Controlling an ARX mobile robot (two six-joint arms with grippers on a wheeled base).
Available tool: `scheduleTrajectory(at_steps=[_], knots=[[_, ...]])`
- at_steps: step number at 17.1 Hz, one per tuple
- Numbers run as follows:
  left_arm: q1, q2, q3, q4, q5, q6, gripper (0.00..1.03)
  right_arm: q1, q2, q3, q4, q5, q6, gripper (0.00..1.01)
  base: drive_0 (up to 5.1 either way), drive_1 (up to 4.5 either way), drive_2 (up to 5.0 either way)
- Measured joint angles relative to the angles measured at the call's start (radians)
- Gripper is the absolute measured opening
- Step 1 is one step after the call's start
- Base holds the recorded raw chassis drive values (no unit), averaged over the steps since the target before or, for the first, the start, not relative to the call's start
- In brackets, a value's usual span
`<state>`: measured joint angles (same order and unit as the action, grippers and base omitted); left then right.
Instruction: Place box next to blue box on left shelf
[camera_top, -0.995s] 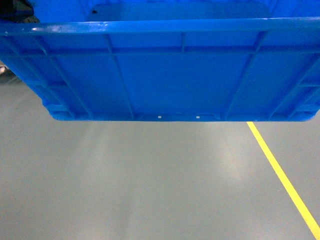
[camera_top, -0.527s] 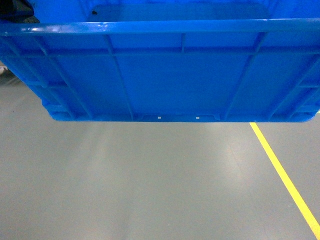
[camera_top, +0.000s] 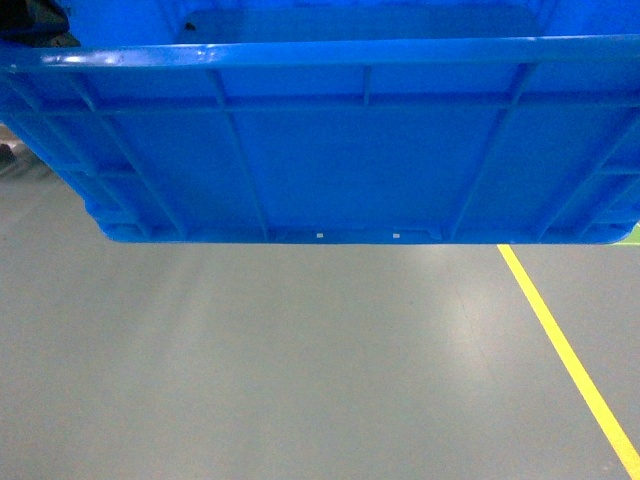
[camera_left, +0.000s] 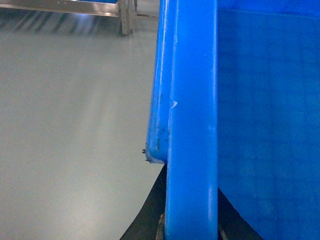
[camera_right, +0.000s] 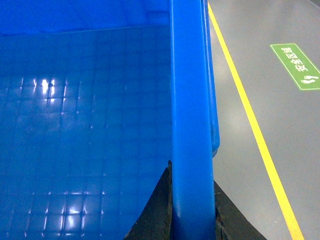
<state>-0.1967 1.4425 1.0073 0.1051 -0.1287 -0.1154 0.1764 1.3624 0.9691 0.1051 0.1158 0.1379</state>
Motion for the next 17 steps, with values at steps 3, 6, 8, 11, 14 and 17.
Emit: scheduleTrajectory(at_steps=[3, 6, 8, 11, 14, 17], knots=[[0.0, 0.0, 0.0, -0.002, -0.002, 0.0, 0.07, 0.0, 0.0, 0.0, 0.0, -0.001, 0.0, 0.1, 0.0, 3.94, -4.0], [0.0, 0.0, 0.0, -0.001, -0.001, 0.0, 0.07, 0.0, 0.0, 0.0, 0.0, -0.001, 0.0, 0.1, 0.0, 3.95, -4.0], [0.0, 0.0, 0.0, 0.002, 0.0, -0.002, 0.07, 0.0, 0.0, 0.0, 0.005, -0.001, -0.001, 0.1, 0.0, 4.0, -4.1], [0.0, 0.0, 0.0, -0.002, 0.0, -0.001, 0.07, 0.0, 0.0, 0.0, 0.001, -0.001, -0.001, 0.1, 0.0, 3.99, -4.1], [0.0, 0.0, 0.0, -0.001, -0.001, 0.0, 0.07, 0.0, 0.0, 0.0, 0.0, -0.001, 0.0, 0.1, 0.0, 3.99, -4.1], [0.0, 0.0, 0.0, -0.003, -0.002, 0.0, 0.07, 0.0, 0.0, 0.0, -0.002, -0.001, 0.0, 0.1, -0.1, 3.96, -4.1]])
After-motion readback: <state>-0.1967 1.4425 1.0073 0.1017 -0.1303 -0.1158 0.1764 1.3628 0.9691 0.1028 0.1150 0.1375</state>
